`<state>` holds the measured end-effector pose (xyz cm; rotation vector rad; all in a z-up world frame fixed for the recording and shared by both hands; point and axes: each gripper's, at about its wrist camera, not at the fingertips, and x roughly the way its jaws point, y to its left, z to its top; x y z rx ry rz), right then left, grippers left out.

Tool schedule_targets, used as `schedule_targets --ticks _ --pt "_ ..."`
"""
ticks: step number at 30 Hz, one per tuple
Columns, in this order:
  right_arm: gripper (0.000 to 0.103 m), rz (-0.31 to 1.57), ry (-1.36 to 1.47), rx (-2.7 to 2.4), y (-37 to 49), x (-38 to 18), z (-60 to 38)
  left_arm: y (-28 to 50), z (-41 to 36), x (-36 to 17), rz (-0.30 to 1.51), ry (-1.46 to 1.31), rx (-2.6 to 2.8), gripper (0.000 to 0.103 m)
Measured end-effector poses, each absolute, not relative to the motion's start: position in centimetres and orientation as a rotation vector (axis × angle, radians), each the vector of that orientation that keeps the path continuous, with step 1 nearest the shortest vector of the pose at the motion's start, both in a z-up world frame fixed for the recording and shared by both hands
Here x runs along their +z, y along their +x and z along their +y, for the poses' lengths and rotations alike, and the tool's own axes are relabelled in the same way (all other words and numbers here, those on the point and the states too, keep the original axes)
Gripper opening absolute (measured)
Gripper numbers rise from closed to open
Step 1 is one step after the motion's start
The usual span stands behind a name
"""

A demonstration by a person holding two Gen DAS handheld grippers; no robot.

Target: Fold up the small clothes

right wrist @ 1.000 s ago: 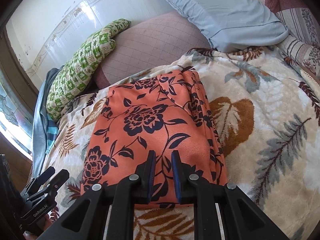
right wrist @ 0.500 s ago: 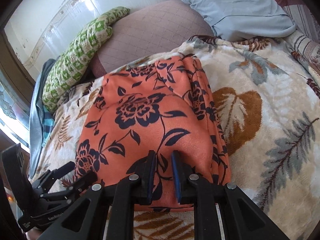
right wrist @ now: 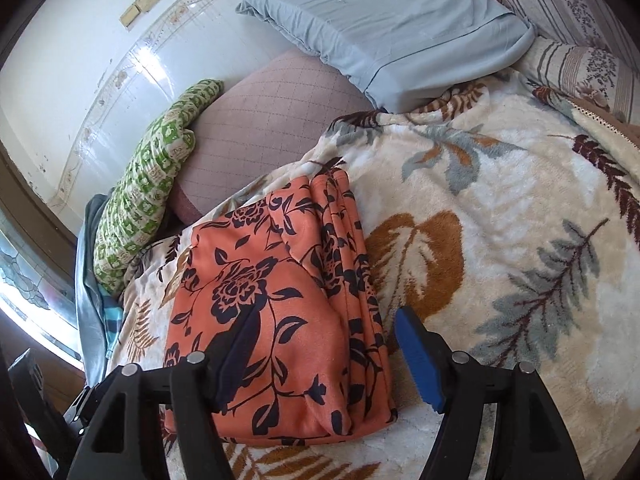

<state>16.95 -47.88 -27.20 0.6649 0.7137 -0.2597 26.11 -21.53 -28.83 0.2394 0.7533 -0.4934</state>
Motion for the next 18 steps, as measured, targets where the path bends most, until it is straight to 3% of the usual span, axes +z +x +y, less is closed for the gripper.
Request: schedule_targets --ticks 18 --pt "0.074 0.749 0.700 -0.219 17.4 -28.1 -48.0 27.2 -19.8 -27.8 0.741 0.206 -0.444 0.089"
